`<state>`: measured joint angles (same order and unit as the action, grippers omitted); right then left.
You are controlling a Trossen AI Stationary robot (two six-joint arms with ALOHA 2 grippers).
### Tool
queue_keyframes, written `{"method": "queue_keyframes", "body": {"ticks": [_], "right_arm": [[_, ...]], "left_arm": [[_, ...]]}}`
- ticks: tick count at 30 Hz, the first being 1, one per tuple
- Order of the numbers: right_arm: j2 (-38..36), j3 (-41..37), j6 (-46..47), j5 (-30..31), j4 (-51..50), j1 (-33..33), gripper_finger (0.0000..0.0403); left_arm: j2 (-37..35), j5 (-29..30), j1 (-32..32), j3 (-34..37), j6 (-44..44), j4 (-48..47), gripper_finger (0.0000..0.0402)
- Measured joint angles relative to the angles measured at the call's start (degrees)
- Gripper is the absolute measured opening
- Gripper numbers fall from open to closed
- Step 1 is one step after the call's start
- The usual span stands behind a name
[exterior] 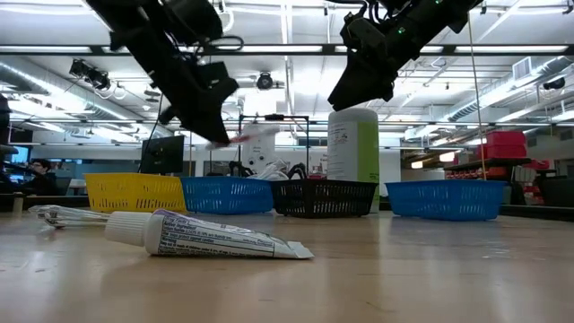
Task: Pick & Place Travel size toiletries
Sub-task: Put the orange toothbrush into the left blue basket
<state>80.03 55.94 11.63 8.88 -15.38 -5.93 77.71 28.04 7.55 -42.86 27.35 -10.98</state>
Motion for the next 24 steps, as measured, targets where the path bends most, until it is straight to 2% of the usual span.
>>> {"method": "queue_keyframes", "body": {"ticks": [4,8,10,15,17,20,24], "right_arm": [[0.0,0.0,-0.5,0.0,-0.1,0.0,0.0144],[0.0,0.0,-0.6,0.0,-0.2,0.0,0.0146],[0.0,0.0,-0.6,0.0,-0.4,0.0,0.0145],[0.0,0.0,-0.6,0.0,-0.5,0.0,0.0145],[0.0,0.0,-0.6,0.0,-0.7,0.0,0.0146],[0.0,0.0,-0.5,0.0,-0.7,0.0,0.0145],[0.0,0.0,-0.5,0.0,-0.7,0.0,0.0145]], "left_arm": [[5.9,-3.5,1.0,0.0,-3.2,2.3,0.0046],[9.7,0.8,1.0,0.0,-1.0,3.2,0.0078],[10.9,0.9,1.0,0.0,-0.9,4.7,0.0097],[11.8,0.3,0.9,0.0,-1.2,5.1,0.0139],[11.6,1.8,0.9,0.0,-1.2,4.9,0.0152],[11.1,4.2,1.0,-0.1,-1.2,5.5,0.0162],[10.7,4.4,1.0,-0.7,-2.3,5.2,0.0163]]}}
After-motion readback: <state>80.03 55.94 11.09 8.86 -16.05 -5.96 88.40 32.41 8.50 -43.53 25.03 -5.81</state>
